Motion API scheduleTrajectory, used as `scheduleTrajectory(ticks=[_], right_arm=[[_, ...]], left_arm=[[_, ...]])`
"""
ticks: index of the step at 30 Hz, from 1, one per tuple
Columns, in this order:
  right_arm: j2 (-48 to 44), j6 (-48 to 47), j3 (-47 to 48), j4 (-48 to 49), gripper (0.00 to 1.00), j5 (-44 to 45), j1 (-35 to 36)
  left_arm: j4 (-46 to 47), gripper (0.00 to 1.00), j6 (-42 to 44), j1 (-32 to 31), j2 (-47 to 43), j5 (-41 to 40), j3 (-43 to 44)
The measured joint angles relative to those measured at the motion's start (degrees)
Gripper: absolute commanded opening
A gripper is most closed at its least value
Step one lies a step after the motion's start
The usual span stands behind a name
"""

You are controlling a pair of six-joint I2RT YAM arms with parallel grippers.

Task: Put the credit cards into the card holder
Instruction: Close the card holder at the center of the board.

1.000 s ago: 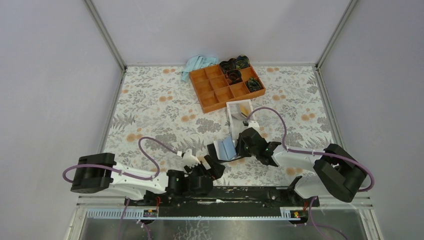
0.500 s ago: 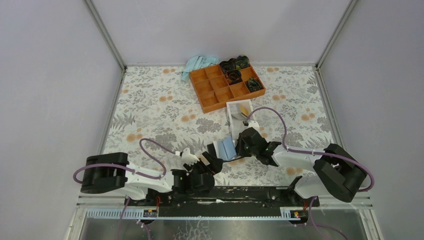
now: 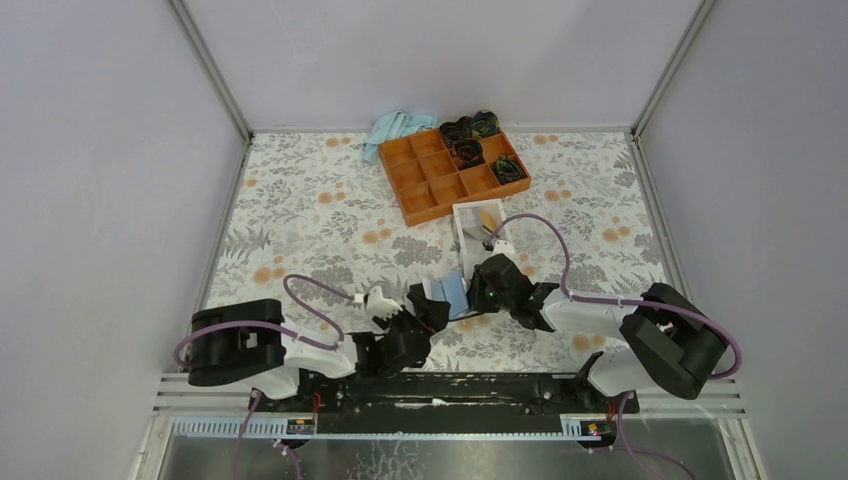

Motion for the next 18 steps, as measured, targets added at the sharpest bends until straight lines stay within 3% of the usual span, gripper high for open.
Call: scheduleTrajectory(ticks=[18], right_arm=[[-0.6,0.0,-0.2,0.1,0.26,0.0,0.0]], left_arm=[[-0.7,1.0,8.2,0.2,-4.1,-2.1,0.6]])
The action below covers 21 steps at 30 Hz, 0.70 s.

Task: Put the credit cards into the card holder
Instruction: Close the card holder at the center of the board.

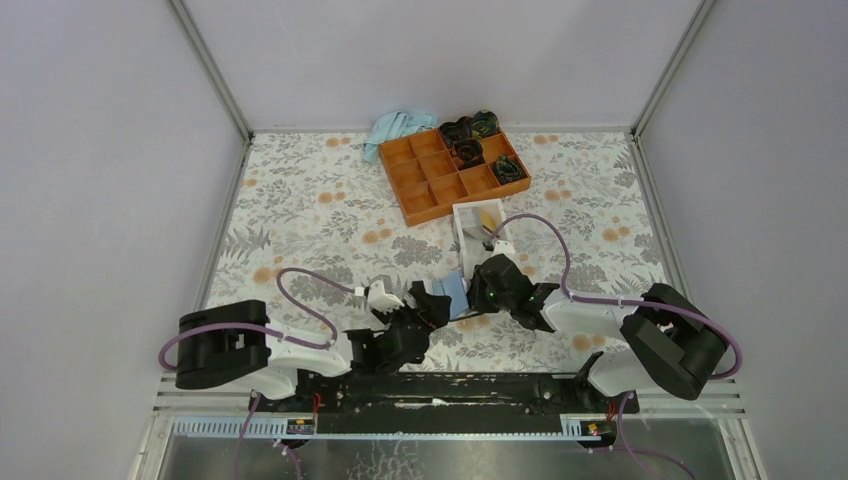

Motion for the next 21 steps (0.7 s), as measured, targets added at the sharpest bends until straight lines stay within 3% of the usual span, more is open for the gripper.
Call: scheduleTrajectory(ticks=[21], right_arm=[[-1.1,0.8,-0.7,-0.4,0.25,0.2,0.0]], left_arm=[[8.3,1.0,13.6,1.5,6.3,1.7,8.7]])
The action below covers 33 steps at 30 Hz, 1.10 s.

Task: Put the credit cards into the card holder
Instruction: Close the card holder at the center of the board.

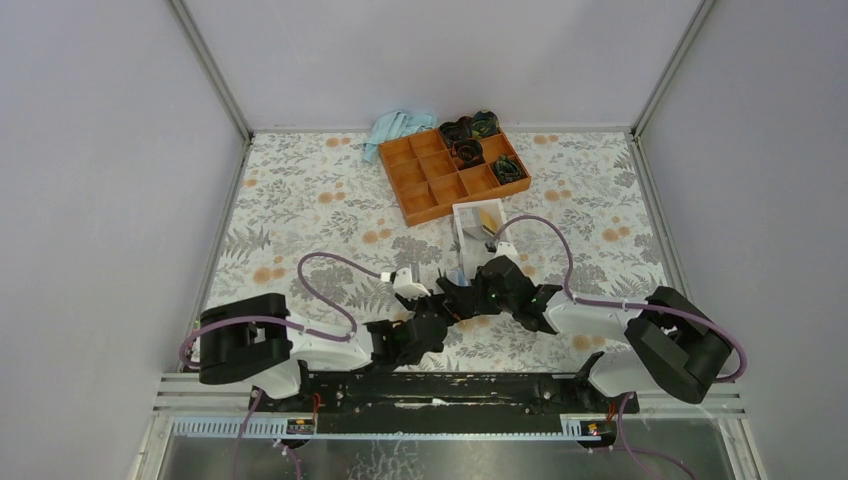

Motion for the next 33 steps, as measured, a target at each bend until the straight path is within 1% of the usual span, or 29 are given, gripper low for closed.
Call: scheduleTrajectory(ticks=[13,26,33], right_arm=[[-3.8,1.1,-1.2,-4.1,0.25,0.3,0.0],[-7.4,2.4,-2.6,-7.8,0.24,2.4,0.0],[-7.4,3.2,-2.7,-8.2,0.24,3.0,0.0]], left_arm=[[1.4,1.0,1.5,0.4,2.8,1.6,2.9],[1.5,1.0,1.5,0.8,7.0,3.3,5.6],[1.4,1.0,1.4,0.8,7.5,3.8,6.1]])
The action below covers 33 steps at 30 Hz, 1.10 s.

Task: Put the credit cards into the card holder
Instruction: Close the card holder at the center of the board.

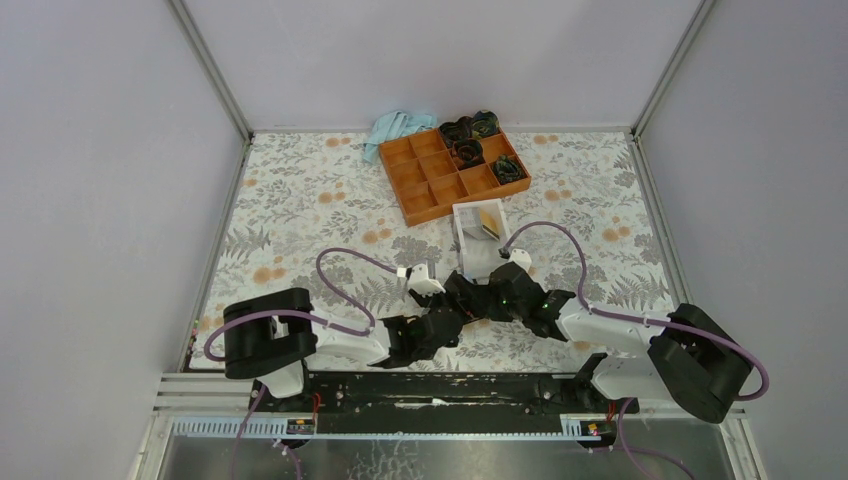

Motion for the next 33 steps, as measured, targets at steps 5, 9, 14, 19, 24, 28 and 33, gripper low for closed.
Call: scheduleTrajectory(ticks=[5,9,14,19,24,28,33], right_arm=[[0.4,0.0,0.0,0.2,0.23,-0.2,0.0],[0.4,0.1,0.0,0.2,0.23,-0.2,0.1],[1.1,1.3,0.1,0.2,0.23,1.2,1.2],[3.0,3.2,0.9,1.4,0.23,3.7,3.0],[4.4,4.3,1.3,3.0,0.23,5.1,4.3],[4.7,5.0,1.3,3.5,0.23,6.6,5.3],[5.8,5.4,1.8,4.2,0.23,7.8,7.1]], left_arm=[[0.0,1.0,-0.1,0.2,0.0,0.3,0.0],[-0.2,1.0,-0.2,0.2,0.0,0.5,0.1],[-0.4,1.0,-0.5,0.2,0.0,0.5,0.1],[-1.3,1.0,-1.2,0.3,-0.6,-0.8,-0.4],[-2.0,1.0,-1.7,0.3,-1.4,-1.6,-1.1],[-2.1,1.0,-2.2,0.3,-2.0,-1.5,-1.6],[-3.3,1.0,-2.7,-0.1,-3.9,-1.9,-3.0]])
